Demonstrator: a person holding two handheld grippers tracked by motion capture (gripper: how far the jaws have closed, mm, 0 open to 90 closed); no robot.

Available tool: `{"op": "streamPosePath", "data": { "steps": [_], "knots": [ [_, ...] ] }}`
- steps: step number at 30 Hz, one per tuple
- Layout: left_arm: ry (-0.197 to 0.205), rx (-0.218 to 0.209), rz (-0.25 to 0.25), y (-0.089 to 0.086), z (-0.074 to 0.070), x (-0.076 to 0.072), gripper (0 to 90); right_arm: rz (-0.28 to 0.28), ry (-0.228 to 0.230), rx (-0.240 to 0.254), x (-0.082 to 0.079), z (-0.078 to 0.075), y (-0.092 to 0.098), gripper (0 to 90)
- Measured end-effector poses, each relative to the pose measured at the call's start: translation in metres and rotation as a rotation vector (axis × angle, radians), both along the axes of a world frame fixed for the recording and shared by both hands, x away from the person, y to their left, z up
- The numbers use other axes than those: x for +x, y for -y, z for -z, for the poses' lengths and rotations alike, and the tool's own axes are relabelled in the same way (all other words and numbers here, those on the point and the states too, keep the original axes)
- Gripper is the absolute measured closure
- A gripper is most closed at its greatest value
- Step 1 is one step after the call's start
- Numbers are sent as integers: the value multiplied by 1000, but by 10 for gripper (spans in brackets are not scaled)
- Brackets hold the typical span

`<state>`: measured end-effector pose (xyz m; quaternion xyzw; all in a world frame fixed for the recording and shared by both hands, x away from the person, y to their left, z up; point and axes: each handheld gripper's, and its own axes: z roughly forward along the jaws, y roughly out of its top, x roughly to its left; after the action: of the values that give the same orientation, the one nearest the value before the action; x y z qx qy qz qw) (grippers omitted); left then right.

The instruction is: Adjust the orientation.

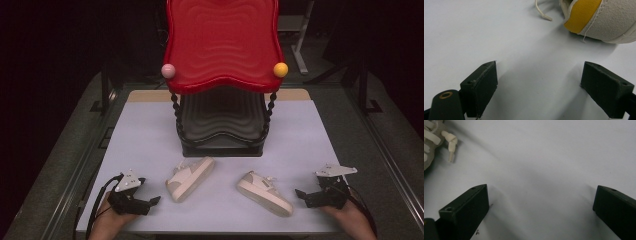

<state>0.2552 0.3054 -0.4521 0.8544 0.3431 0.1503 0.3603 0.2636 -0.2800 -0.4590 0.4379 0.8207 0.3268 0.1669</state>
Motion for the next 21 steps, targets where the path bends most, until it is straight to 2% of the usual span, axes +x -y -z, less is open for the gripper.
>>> {"op": "streamPosePath", "data": {
  "steps": [10,13,14,15,21],
  "knots": [
    [-9,6,-12,-1,-3,0,164,0,-1,1,0,0,0,0],
    [-17,-4,-16,-3,-9,-2,327,0,-1,1,0,0,0,0],
    [-15,-17,-18,-3,-11,-3,362,0,-1,1,0,0,0,0],
    [-7,-30,-9,-4,-14,-4,433,1,0,0,0,0,0,0],
    [15,-147,39,4,-44,-9,828,1,0,0,0,0,0,0]
  ]
}}
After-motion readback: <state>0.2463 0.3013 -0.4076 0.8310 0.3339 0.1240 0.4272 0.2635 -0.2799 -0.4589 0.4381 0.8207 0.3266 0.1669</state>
